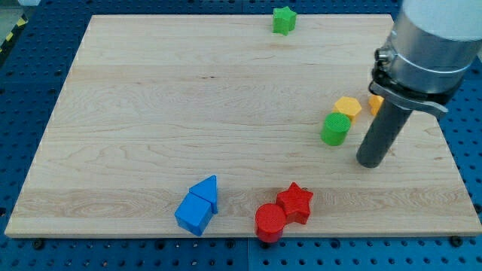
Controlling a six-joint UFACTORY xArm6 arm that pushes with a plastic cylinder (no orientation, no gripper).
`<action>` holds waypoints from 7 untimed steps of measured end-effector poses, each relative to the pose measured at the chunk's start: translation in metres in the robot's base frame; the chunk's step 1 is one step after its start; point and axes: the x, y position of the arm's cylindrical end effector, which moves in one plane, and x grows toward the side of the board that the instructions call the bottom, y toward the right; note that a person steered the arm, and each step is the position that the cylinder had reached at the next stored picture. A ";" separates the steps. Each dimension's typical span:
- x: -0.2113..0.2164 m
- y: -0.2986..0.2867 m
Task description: Move the green circle towards the top
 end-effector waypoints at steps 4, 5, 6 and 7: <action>-0.079 -0.041; -0.108 -0.033; -0.114 -0.033; -0.118 -0.046</action>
